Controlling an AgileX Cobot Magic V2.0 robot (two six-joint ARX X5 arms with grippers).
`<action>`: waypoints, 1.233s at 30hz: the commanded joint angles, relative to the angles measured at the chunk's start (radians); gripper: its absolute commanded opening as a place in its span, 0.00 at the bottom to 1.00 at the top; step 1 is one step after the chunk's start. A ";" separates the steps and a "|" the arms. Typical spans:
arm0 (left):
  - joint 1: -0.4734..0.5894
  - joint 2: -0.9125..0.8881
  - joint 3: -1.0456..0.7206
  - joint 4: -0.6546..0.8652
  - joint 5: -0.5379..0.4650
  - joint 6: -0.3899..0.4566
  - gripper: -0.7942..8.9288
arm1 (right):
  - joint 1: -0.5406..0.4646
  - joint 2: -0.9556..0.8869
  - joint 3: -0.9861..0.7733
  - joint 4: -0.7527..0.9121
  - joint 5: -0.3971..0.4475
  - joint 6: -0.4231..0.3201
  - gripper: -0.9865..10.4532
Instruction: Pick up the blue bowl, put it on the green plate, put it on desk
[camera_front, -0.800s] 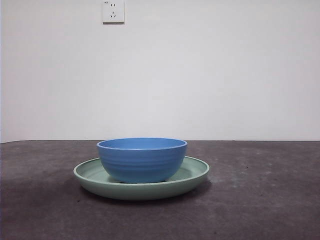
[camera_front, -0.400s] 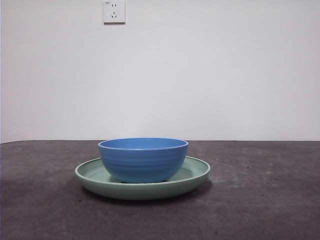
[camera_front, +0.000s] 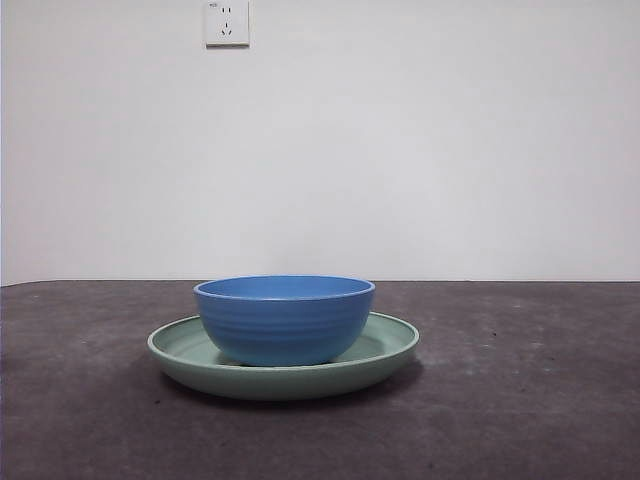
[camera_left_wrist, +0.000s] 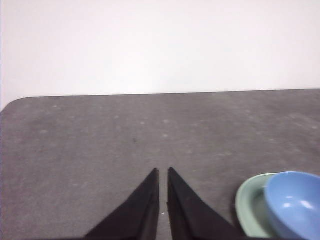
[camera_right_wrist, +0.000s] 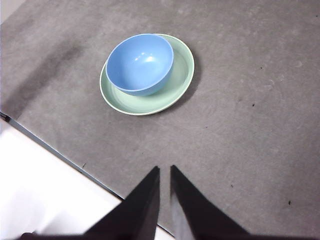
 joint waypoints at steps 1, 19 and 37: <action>0.014 -0.021 -0.110 0.076 0.000 0.000 0.11 | 0.008 0.004 0.013 0.016 0.001 0.010 0.11; -0.020 -0.112 -0.292 0.074 -0.179 -0.056 0.11 | 0.008 0.004 0.013 0.016 0.001 0.010 0.11; -0.041 -0.143 -0.292 0.044 -0.184 -0.053 0.11 | 0.008 0.004 0.013 0.016 0.001 0.010 0.11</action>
